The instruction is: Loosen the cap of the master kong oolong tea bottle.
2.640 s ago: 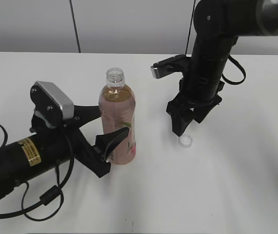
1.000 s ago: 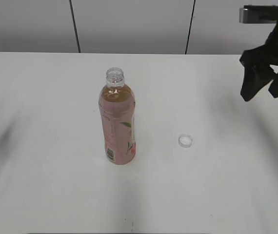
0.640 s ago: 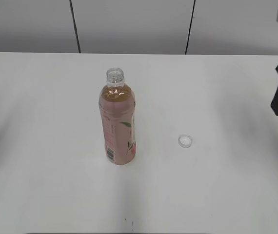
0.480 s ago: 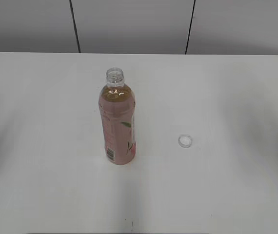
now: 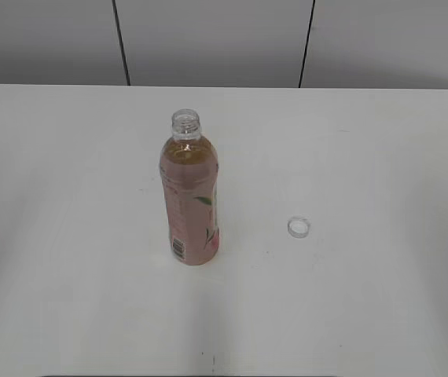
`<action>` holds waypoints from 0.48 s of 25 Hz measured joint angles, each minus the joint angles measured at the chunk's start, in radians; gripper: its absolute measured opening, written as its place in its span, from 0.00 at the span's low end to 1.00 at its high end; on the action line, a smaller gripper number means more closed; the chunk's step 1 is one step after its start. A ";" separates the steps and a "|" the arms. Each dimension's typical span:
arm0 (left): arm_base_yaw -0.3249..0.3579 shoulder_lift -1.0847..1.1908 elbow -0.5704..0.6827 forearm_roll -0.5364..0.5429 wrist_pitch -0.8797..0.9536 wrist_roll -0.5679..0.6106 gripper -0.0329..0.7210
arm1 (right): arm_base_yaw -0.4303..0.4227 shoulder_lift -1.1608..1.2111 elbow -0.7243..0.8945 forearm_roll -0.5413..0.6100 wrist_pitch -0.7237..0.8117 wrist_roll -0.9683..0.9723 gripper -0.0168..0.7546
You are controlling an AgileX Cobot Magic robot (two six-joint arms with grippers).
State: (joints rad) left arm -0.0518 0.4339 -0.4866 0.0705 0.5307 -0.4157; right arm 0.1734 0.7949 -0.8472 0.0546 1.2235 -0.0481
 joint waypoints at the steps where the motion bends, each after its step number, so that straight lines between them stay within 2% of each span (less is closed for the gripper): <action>1: 0.000 -0.008 -0.039 -0.027 0.041 0.057 0.68 | 0.000 -0.037 0.023 -0.002 0.001 0.003 0.69; 6: 0.000 -0.009 -0.105 -0.061 0.303 0.226 0.68 | 0.000 -0.207 0.106 -0.049 0.001 0.007 0.69; 12: -0.012 -0.060 -0.105 -0.052 0.501 0.269 0.66 | 0.000 -0.434 0.210 -0.079 0.001 0.008 0.69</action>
State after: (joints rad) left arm -0.0642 0.3741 -0.5921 0.0182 1.0312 -0.1471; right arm 0.1734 0.3609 -0.6369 -0.0246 1.2244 -0.0401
